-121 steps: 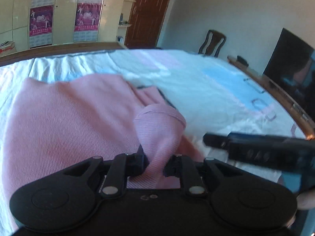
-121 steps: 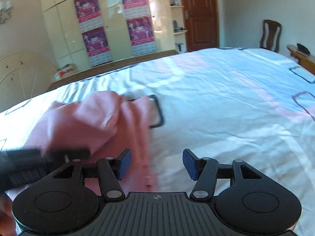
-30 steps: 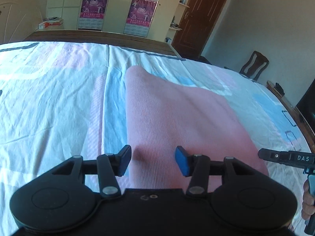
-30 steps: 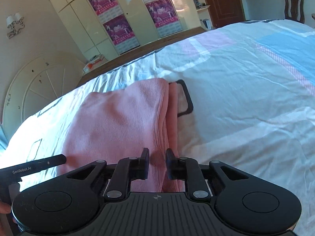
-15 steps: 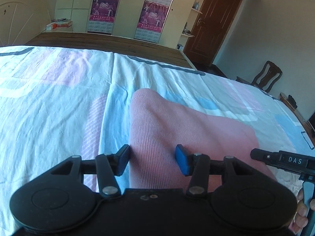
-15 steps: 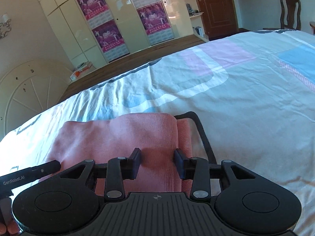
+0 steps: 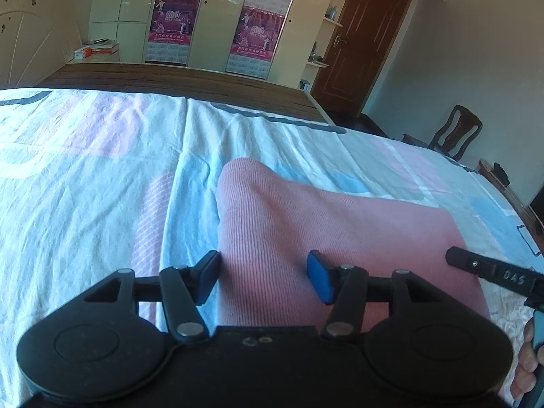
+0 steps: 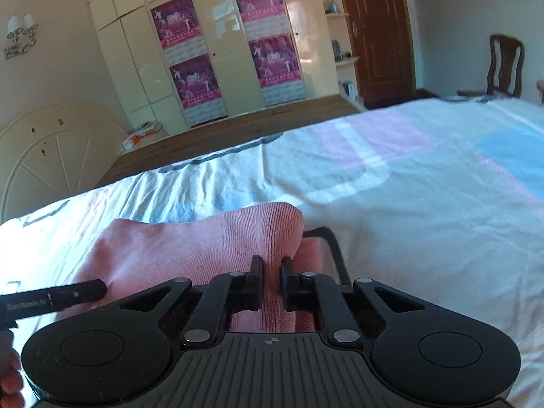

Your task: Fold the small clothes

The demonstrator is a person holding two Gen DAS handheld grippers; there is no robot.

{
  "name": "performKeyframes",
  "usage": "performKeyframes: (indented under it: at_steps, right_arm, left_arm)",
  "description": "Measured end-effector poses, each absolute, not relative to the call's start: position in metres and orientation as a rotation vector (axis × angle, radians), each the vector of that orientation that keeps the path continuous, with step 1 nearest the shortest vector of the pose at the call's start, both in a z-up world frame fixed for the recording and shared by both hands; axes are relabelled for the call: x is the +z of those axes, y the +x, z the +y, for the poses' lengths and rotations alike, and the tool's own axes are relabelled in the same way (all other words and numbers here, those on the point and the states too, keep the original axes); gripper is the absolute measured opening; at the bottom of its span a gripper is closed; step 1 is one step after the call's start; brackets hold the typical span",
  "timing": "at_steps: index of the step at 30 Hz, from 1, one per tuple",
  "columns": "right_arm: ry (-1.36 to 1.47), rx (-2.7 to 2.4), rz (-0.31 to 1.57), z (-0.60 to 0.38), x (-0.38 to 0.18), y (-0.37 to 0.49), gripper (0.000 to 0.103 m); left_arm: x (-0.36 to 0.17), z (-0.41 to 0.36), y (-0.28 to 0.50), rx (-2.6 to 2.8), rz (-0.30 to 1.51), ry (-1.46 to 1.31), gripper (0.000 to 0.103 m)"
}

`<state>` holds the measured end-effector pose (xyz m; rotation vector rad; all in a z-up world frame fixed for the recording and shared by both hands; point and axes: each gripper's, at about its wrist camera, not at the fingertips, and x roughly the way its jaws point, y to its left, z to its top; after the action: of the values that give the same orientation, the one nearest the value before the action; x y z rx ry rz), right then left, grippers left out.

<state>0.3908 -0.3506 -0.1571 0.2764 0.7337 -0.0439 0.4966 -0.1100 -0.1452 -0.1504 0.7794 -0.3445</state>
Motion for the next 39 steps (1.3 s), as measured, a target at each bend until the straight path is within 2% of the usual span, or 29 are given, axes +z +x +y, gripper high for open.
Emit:
performKeyframes:
  at_steps: [3, 6, 9, 11, 15, 21, 23, 25, 30, 34, 39]
  right_arm:
    - [0.269, -0.083, 0.845, -0.359, -0.184, 0.402, 0.008]
    - [0.276, -0.082, 0.813, -0.363, -0.177, 0.400, 0.009]
    - [0.264, -0.087, 0.733, -0.359, -0.156, 0.391, 0.008]
    - [0.259, -0.074, 0.692, -0.355, -0.146, 0.391, 0.008]
    - [0.232, -0.017, 0.728, -0.336, -0.153, 0.407, 0.008]
    - [0.093, -0.082, 0.780, -0.319, -0.185, 0.423, 0.008]
    - [0.135, -0.089, 0.776, -0.329, -0.190, 0.422, 0.008]
    - [0.138, -0.085, 0.786, -0.330, -0.189, 0.423, 0.008]
    - [0.193, -0.045, 0.768, -0.336, -0.172, 0.408, 0.009]
    - [0.194, 0.006, 0.724, -0.324, -0.154, 0.382, 0.009]
    - [0.108, -0.008, 0.828, -0.310, -0.175, 0.375, 0.008]
  left_arm:
    - [-0.157, -0.116, 0.502, -0.328, 0.825, -0.127, 0.066]
    - [-0.159, -0.108, 0.502, -0.316, 0.832, -0.159, 0.068]
    - [-0.143, -0.103, 0.495, -0.317, 0.776, -0.161, 0.062]
    - [-0.132, -0.106, 0.490, -0.321, 0.708, -0.132, 0.062]
    - [-0.136, -0.120, 0.499, -0.355, 0.715, -0.118, 0.056]
    - [-0.162, -0.130, 0.514, -0.299, 0.774, -0.072, 0.061]
    - [-0.161, -0.128, 0.512, -0.299, 0.778, -0.070, 0.061]
    - [-0.152, -0.120, 0.507, -0.296, 0.776, -0.093, 0.057]
    - [-0.133, -0.101, 0.470, -0.329, 0.734, -0.098, 0.057]
    - [-0.140, -0.106, 0.447, -0.370, 0.759, -0.055, 0.058]
    - [-0.150, -0.115, 0.446, -0.347, 0.769, -0.052, 0.060]
